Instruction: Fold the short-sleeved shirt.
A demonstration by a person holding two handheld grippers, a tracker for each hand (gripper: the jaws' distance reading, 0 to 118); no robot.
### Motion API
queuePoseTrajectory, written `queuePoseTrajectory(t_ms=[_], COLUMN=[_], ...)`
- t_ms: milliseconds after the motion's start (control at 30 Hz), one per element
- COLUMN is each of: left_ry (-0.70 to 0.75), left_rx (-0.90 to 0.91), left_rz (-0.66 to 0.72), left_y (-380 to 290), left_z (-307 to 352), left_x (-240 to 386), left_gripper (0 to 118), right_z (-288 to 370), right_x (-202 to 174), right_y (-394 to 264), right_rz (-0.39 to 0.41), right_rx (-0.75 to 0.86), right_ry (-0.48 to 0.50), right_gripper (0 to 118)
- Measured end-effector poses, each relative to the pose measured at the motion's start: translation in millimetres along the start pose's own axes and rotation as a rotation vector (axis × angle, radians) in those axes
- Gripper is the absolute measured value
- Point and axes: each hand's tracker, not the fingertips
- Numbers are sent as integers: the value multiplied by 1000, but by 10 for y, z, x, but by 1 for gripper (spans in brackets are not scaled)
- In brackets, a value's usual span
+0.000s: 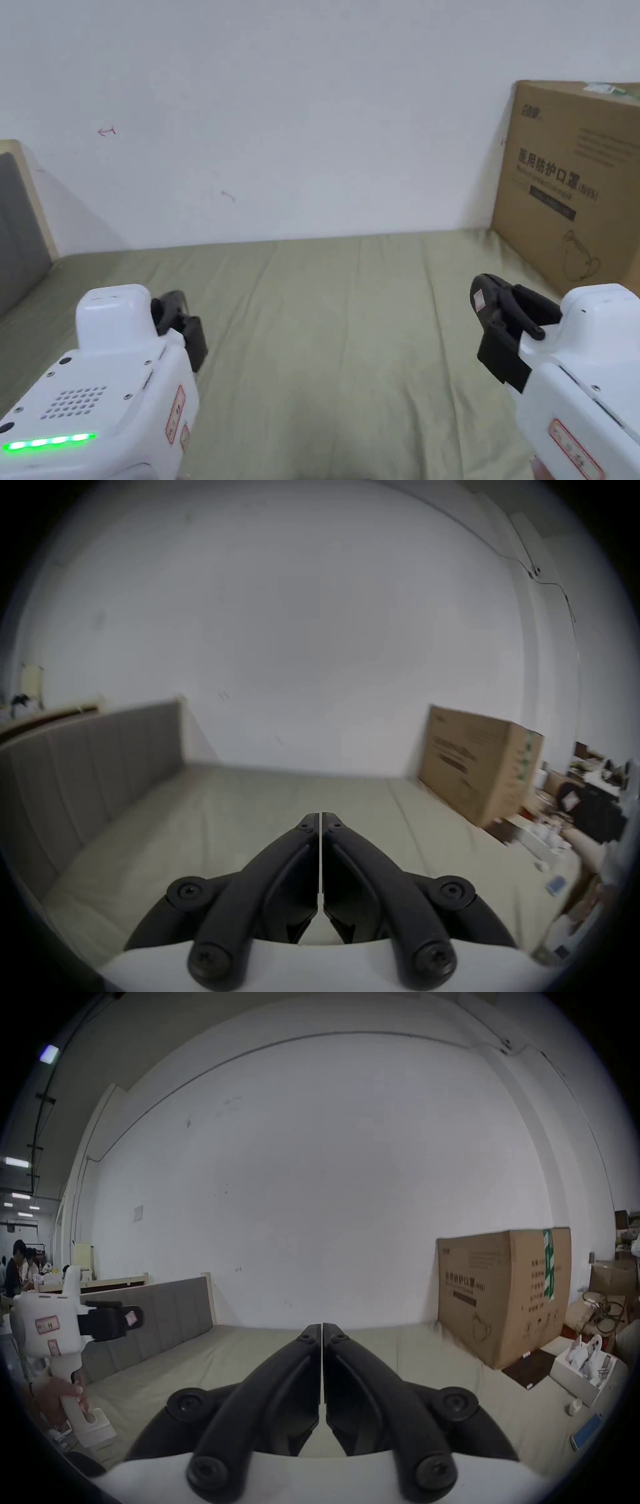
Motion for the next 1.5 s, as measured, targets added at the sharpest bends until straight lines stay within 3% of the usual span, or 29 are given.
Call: queuePoseTrajectory(t_ms=[100, 233, 333, 567, 667, 700, 733, 833, 867, 900, 967, 1067, 1133, 1200, 1267, 1300, 1333, 1367, 1400, 1467, 1500], left_ry=[120, -129, -33, -53, -75, -128, -148, -199, -211, -224, -248, -269, -270, -361, -462, -512, -544, -538, -559, -630, -657], left_rx=[17, 31, -11, -12, -18, -28, -38, -109, -149, -191, -279, -394, -483, -621, -774, -845, -897, -913, -944, -1024, -1069], left_rz=[-35, 123, 53, 14, 3, -10, -20, -24, -10, 4, 61, 144, 179, 282, 395, 455, 501, 532, 568, 660, 719], left_y=[-83, -333, -480, -444, -369, -338, -312, -278, -303, -351, -494, -791, -980, -1191, -1426, -1565, -1685, -1825, -1963, -2265, -2430], left_z=[-23, 88, 171, 124, 114, 103, 111, 61, 62, 45, 10, -29, -71, -191, -327, -401, -442, -485, -525, -637, -691], left_x=[-78, -339, -286, -236, -207, -184, -165, -173, -192, -222, -315, -484, -575, -717, -846, -904, -948, -992, -1026, -1078, -1081], left_gripper=[1, 1, 0, 0, 0, 0, 0, 0, 0, 0, 0, 0, 0, 0, 1, 10, 31, 66, 89, 116, 116], right_z=[-187, -222, -117, -99, -90, -105, -147, -399, -501, -602, -698, -637, -596, -546, -508, -519, -530, -526, -522, -519, -503], right_x=[17, 68, 102, 224, 263, 298, 320, 289, 316, 312, 265, 213, 202, 223, 338, 370, 383, 380, 369, 333, 326], right_y=[-85, -337, -471, -402, -326, -322, -333, -564, -777, -1023, -1528, -2183, -2471, -2696, -2643, -2629, -2637, -2635, -2633, -2622, -2618], right_rz=[-23, -30, -82, -90, -154, -214, -255, -254, -314, -357, -404, -459, -445, -395, -537, -562, -565, -550, -544, -517, -511], right_rx=[-13, -58, -116, -116, -69, -85, -126, -410, -541, -671, -907, -1069, -1165, -1270, -1168, -1195, -1209, -1207, -1206, -1201, -1195], right_ry=[-38, -122, -129, -157, -116, -39, 26, 110, 221, 267, 255, 247, 199, 125, 166, 158, 162, 163, 167, 172, 172], right_gripper=[1, 1, 1, 1, 1, 1, 1, 1, 1, 1, 1, 1, 1, 1, 1, 1, 1, 1, 1, 1, 1])
